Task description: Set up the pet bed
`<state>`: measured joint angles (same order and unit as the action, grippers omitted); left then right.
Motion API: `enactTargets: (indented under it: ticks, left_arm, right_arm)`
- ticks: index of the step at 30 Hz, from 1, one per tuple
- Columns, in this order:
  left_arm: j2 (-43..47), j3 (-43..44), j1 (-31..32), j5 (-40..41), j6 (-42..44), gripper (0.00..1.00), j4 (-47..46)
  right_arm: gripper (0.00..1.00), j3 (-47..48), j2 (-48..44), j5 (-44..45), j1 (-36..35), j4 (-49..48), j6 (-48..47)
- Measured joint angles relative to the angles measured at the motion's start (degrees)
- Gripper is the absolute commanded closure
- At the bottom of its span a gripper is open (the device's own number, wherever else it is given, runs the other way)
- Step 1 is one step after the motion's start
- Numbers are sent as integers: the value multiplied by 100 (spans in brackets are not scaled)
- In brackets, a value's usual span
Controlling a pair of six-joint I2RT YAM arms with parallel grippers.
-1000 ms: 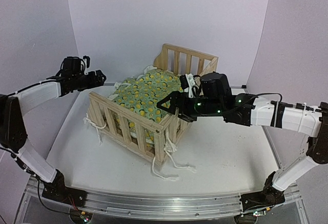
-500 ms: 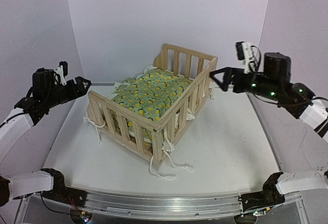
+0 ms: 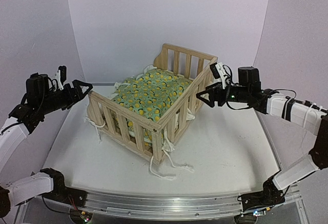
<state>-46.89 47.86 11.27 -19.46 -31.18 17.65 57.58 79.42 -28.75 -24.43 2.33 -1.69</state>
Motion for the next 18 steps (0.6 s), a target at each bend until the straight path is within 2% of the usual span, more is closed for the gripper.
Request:
enactTargets:
  ticks: [4,9,10,15,16,18]
  left_arm:
    - [42,-15,0,-256,-122,13,-39]
    - [-118,-37,0,-564,-212,16,-116]
    - [-162,-37,0,-605,-221,16,-118]
    - [-214,-66,0,-723,-345,18,-175]
    - [-234,-68,0,-769,-376,19,-208]
    - [-293,-70,2,-852,-439,19,-278]
  right_arm:
    - [20,-39,203,-195,-76,-627,-111]
    - [31,-46,623,-17,-258,-1292,-92]
    - [36,-46,710,33,-302,-1401,-81]
    - [84,-107,931,385,-522,-1810,22]
    - [91,-175,918,474,-549,-1937,-7]
    - [94,-363,850,774,-629,-2229,-310]
